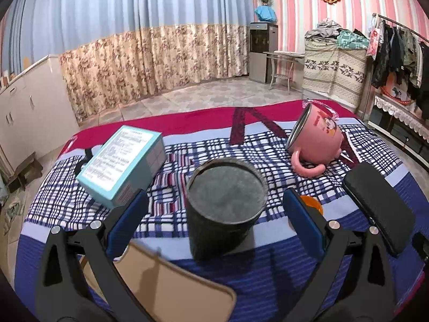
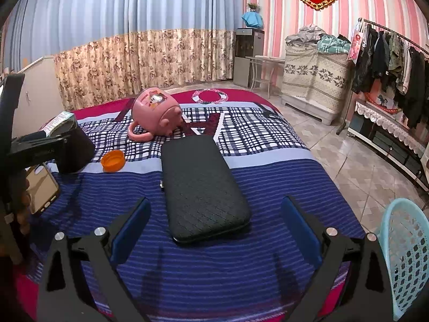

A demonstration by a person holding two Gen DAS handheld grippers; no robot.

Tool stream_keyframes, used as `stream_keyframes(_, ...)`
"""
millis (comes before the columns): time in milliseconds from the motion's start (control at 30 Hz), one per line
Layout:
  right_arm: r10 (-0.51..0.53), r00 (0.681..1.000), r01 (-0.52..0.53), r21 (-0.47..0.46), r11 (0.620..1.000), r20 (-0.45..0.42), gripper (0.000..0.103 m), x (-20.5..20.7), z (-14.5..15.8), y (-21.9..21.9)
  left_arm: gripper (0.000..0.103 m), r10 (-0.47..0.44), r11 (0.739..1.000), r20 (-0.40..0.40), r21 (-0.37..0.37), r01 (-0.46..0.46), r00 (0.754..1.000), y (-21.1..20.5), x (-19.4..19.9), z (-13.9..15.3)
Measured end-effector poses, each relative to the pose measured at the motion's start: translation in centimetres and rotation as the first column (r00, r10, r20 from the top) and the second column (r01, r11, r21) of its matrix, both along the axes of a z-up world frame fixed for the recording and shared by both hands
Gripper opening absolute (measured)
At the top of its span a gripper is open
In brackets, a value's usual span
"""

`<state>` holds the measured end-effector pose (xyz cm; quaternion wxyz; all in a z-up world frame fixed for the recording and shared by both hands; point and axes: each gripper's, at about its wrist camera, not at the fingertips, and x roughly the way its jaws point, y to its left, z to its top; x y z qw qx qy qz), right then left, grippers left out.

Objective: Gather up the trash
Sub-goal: 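Grasp the black cylindrical container with the left tool while the right tool grasps the orange cap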

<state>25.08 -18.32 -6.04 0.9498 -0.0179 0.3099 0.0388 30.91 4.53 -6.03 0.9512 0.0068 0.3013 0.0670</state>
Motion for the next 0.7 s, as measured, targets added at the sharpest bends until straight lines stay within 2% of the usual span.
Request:
stream_keyframes(67,-0.003,1.0,0.003,0.003,1.0,-0.006,0.096,0.2,-0.1,0.1,0.09,-0.01,1.0,0.002,0.004,0.01,1.0,-0.3,0.1,-0.2)
stream_keyframes(133,-0.005,1.0,0.005,0.004,1.0,-0.009,0.096,0.3,-0.2,0.2,0.079,-0.021,1.0,-0.008,0.004,0.021,1.0,-0.4,0.2,-0.5)
stream_keyframes(200,-0.004,1.0,0.004,0.001,1.0,-0.01,0.096,0.3,-0.2,0.3,0.063,-0.029,0.999,-0.024,-0.013,0.029,0.999,-0.3,0.4,-0.7)
stream_keyframes(233,-0.003,1.0,0.003,-0.002,1.0,-0.011,0.096,0.3,-0.3,0.4,0.059,-0.028,0.999,-0.026,-0.025,0.027,0.999,-0.1,0.4,-0.8)
stream_keyframes(400,0.003,1.0,-0.003,-0.019,1.0,-0.008,0.096,0.5,-0.3,1.0,0.058,-0.001,0.998,0.016,-0.066,0.002,1.0,1.1,-0.7,0.2)
stream_keyframes(700,0.077,0.997,-0.076,-0.033,0.997,0.013,0.096,1.7,1.0,4.8,0.059,0.097,0.995,0.084,-0.046,-0.093,0.992,4.4,-5.7,2.3)
